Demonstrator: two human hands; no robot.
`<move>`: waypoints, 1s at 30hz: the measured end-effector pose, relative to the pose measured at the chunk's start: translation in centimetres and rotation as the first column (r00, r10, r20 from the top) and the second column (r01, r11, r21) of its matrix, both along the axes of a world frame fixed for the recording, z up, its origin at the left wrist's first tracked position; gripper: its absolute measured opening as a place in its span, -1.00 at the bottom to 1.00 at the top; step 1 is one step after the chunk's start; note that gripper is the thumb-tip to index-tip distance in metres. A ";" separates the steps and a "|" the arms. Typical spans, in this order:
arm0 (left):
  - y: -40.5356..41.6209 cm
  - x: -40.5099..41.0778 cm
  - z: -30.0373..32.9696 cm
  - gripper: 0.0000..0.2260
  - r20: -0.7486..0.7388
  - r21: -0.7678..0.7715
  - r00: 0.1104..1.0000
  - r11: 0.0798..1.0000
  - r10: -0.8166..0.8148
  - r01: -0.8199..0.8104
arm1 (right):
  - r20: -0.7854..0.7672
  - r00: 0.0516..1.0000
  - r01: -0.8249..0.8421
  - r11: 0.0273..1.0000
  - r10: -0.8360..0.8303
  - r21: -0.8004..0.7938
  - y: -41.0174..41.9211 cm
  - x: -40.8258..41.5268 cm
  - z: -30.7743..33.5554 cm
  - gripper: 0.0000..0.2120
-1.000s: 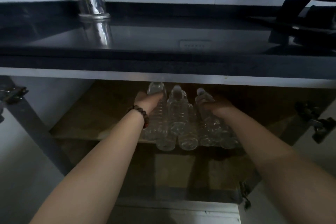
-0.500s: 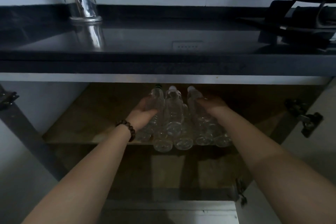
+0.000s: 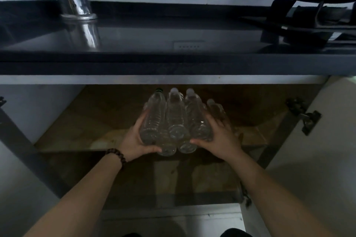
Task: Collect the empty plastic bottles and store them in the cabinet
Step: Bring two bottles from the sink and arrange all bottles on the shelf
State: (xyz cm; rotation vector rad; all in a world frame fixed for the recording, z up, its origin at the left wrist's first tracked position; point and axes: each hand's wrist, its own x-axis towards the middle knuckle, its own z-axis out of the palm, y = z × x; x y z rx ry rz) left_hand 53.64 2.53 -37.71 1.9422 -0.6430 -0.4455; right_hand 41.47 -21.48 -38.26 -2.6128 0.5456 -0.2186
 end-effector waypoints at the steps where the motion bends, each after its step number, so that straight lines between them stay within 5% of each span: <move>1: 0.1 -0.1 -0.6 0.14 0.001 -0.007 1.000 1.000 0.001 -0.001 | 0.012 1.000 0.015 1.000 -0.015 -0.025 0.2 0.0 -0.1 -0.01; 16: -2.0 -0.6 -1.6 0.13 0.071 -0.083 0.996 0.996 0.046 -0.040 | 0.064 0.997 0.048 0.995 -0.042 -0.086 -0.3 0.0 -0.7 0.04; 30: -8.5 -1.3 -2.0 0.18 0.080 -0.078 0.997 0.997 -0.001 0.007 | 0.099 0.992 0.069 0.996 -0.073 0.049 -6.4 -1.9 -0.5 0.02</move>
